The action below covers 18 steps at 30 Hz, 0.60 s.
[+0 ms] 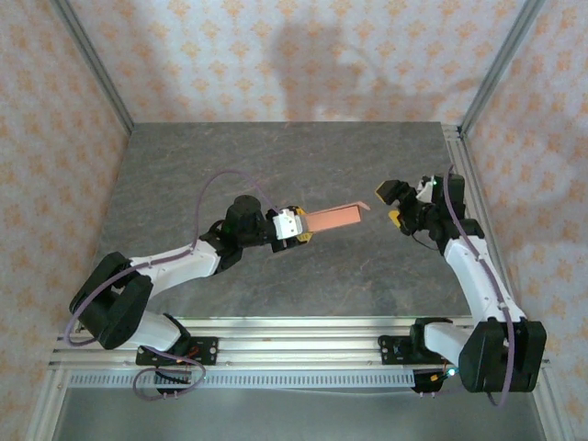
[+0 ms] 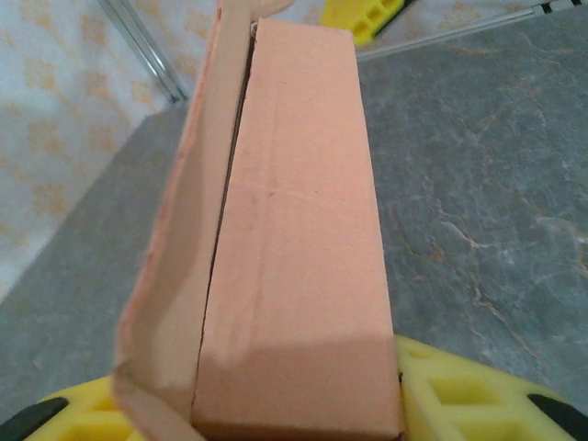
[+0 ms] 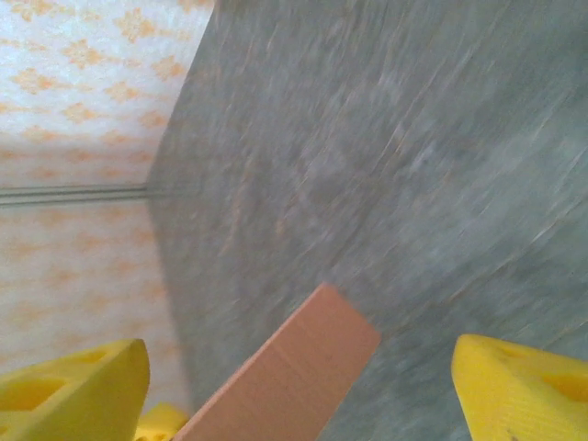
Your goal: Fold the paper box
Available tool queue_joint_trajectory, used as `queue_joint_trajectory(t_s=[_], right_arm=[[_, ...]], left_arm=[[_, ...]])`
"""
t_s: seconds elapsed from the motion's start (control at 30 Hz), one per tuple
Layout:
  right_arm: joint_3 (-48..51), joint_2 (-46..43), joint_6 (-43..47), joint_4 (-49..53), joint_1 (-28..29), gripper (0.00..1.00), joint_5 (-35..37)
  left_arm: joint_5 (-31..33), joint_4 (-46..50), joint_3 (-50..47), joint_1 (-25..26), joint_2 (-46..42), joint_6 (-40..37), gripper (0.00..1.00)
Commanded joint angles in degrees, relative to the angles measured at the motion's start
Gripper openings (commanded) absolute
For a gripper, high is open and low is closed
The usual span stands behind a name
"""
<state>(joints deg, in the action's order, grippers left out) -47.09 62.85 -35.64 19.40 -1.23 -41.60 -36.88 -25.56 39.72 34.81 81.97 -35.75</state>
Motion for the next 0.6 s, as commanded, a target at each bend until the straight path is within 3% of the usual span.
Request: queue_joint_trajectory(t_s=[0.0,0.1,0.27,0.43,0.57], right_arm=[[-0.99,-2.93,12.94,0.2,-0.02,0.83,10.18],[-0.96,-4.5,20.33,0.05,0.81,0.82,12.41],[-0.77,-7.11,33.31,1.27,6.5,0.82,23.29],[-0.56,-6.15,39.7,1.39,8.25,0.81,19.4],[-2.38,-5.36,50.3,6.75,10.7,0.82,17.69]], left_arm=[[-1.21,4.08,1.03,-0.44,1.18,4.43,0.47],[-1.95,6.51,1.07,-0.44,0.98,5.94,0.47],[-2.64,8.8,0.2,-0.86,2.14,8.25,0.47],[-5.6,11.61,1.29,-1.42,5.04,7.95,0.45],[-6.28,14.38,2.38,-2.01,7.59,7.03,0.45]])
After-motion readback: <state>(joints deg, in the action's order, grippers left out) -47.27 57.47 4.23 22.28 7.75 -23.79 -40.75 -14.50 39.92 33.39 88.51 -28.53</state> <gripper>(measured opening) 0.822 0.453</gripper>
